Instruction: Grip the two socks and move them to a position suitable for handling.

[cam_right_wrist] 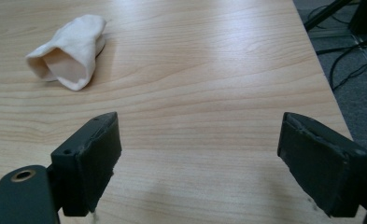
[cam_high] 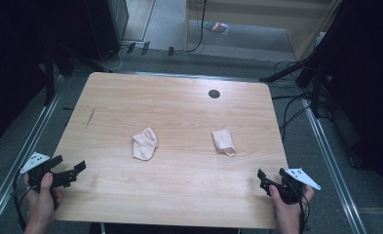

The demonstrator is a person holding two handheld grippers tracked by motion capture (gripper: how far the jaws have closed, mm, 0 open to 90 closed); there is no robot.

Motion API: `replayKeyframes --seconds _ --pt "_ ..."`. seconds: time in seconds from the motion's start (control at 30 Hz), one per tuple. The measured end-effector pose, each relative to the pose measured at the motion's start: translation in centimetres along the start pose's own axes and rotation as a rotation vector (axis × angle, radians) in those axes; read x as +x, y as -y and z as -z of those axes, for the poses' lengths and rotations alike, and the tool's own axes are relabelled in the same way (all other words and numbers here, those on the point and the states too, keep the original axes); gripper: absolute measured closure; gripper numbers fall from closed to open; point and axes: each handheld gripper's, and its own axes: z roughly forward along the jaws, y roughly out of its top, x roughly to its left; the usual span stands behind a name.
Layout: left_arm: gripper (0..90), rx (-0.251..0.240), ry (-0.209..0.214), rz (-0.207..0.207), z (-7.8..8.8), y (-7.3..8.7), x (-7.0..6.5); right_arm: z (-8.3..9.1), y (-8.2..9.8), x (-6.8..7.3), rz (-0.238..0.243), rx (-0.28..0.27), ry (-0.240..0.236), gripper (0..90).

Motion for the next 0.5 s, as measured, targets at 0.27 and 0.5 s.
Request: replayKeyframes --seconds 0.27,0.5 --pt "0.0 0.009 -0.031 -0.008 -0.1 0.0 -0.2 0.0 -1.5 2.4 -0.078 0.016 -0.087 16.7" --pt "0.0 0.008 -0.031 -0.010 -0.2 0.1 -0.2 -0.3 -3.5 5.9 0.017 -0.002 -0.128 21.0"
